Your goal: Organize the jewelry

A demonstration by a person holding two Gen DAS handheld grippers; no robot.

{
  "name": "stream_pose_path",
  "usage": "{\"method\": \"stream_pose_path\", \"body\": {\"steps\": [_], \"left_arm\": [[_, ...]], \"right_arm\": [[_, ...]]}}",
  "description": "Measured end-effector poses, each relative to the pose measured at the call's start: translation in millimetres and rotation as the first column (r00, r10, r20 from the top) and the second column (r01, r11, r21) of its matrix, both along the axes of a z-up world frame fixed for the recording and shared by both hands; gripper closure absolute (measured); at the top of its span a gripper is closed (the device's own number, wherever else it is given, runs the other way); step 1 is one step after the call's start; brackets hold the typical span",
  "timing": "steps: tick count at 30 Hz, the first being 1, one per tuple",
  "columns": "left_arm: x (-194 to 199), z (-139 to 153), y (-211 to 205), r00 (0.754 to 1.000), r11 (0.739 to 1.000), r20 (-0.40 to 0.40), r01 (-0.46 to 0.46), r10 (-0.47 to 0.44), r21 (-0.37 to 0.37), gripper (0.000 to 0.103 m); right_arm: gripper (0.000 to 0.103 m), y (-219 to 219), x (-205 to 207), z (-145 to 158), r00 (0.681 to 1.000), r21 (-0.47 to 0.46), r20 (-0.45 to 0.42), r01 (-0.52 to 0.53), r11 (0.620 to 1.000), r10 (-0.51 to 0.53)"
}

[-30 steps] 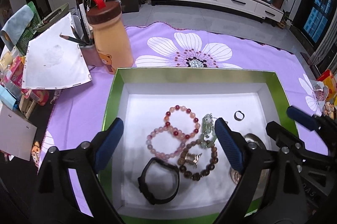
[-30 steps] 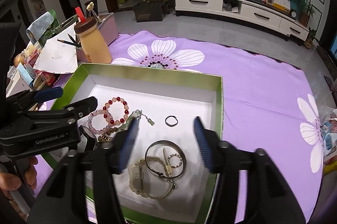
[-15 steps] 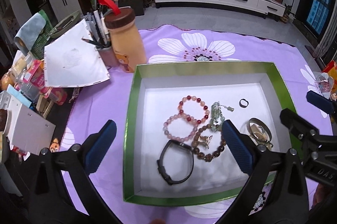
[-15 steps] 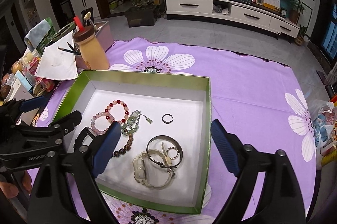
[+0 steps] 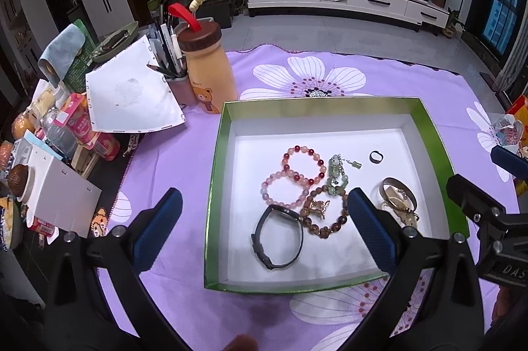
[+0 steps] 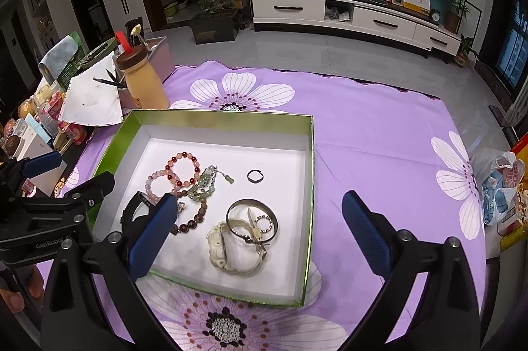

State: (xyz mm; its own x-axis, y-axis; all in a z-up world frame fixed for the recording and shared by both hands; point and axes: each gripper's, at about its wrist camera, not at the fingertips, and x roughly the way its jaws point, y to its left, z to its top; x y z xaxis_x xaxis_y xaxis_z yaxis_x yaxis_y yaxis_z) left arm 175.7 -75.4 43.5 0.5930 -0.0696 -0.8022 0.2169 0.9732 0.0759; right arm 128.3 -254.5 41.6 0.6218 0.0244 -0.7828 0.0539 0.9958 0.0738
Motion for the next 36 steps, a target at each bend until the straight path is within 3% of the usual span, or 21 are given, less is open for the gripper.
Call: {"method": "stream_pose_path", "body": {"steps": [6,19,36], "left_arm": [[-10.3,13.4,0.9,1.0,1.0,0.001,0.003,-0.003,-0.013,0.002],[-33.5,48.2,0.1,0.998,0.999,0.063,0.018,-0.015,-0.037,0.002],[-23.9,37.4,3.9,0.998,1.0,0.058,-0.016,0.017,-0.006,0.002]], "right_arm": [[0.001,5.2,-10.1,11.4,0.999,0.021,-0.005,-0.04,0.999,0.04],[0.001,9.5,-27.5,43.5,0.998,-0.056,0.065,-0.023,0.998,0.026],[0.001,4.7,-21.5,27.5,0.999,-0.069,0.033,-0.001,0.998,0.003]]}}
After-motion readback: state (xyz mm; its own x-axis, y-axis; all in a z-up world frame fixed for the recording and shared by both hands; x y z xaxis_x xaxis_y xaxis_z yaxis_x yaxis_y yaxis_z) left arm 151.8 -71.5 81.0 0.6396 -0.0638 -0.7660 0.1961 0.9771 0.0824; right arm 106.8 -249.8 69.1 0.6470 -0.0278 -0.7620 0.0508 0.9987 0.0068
